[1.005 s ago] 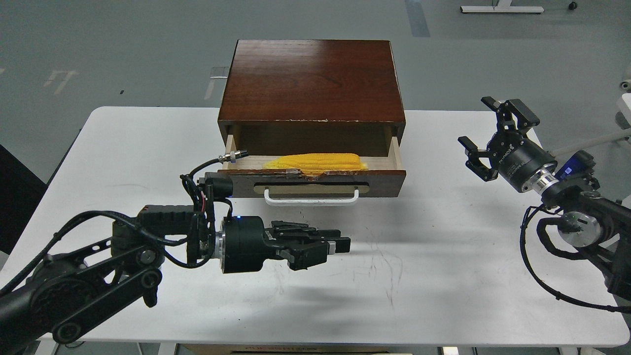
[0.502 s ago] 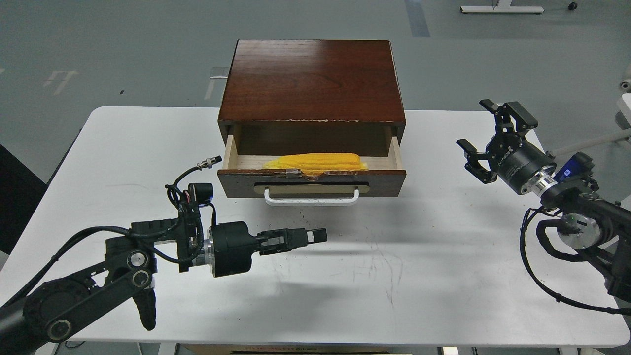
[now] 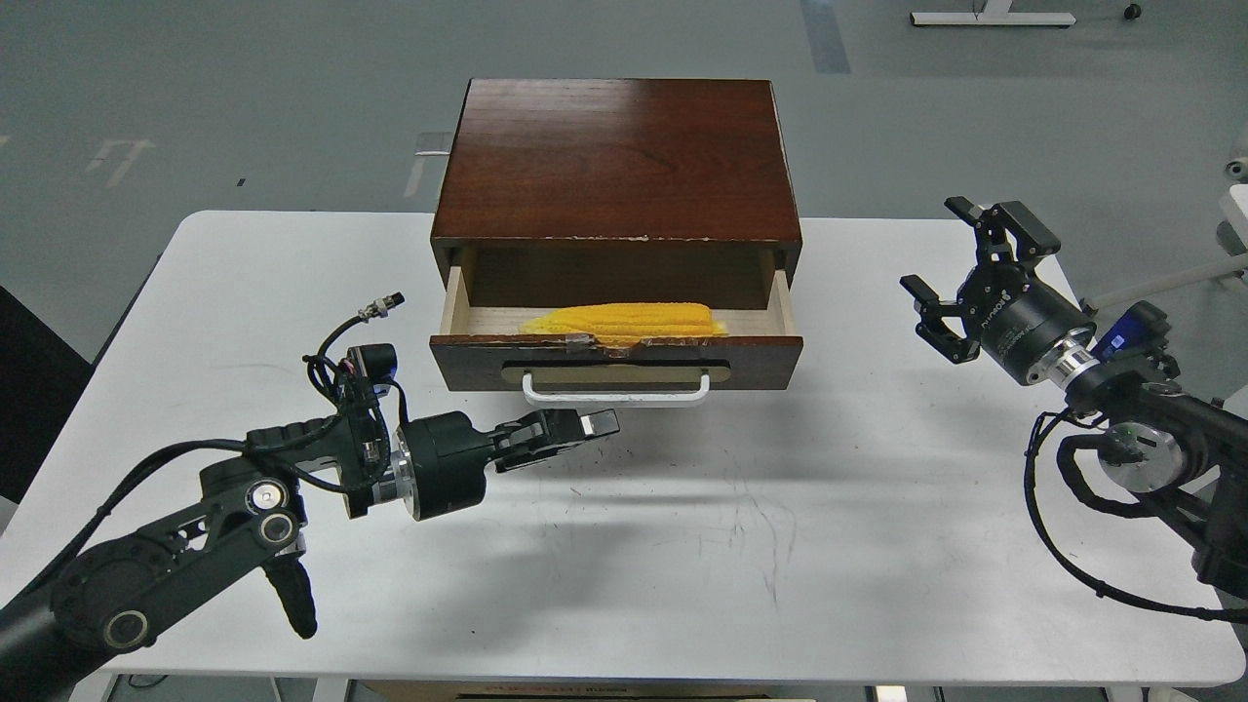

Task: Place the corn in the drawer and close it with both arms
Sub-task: 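Push the drawer front with the left gripper into the chest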

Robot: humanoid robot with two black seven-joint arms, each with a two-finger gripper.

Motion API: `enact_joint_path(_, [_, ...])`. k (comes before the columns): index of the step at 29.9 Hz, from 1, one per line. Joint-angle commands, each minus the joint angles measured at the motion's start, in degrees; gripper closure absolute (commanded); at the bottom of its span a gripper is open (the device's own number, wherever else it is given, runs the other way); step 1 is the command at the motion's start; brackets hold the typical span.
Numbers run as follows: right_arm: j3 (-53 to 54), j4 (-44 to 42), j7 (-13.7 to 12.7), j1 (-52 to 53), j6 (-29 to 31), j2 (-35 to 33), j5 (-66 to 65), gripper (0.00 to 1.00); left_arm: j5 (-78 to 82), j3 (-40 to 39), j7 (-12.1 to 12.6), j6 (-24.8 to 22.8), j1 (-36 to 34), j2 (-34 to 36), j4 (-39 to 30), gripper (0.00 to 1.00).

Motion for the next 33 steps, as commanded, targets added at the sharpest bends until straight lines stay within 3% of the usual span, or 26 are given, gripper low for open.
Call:
enact_joint_path(1, [0.0,0.0,0.0,-0.1,0.0,0.1,0.0,0.00,-1.1,-0.1,0.5,0.6,0.0,0.0,0.2,1.00])
enact_joint_path(33, [-0.1,0.4,0.0,-1.0,0.0,0.2,-0.1,0.00,-3.1,-2.4,0.7,2.8,-0.7,-3.3,6.3,1.00])
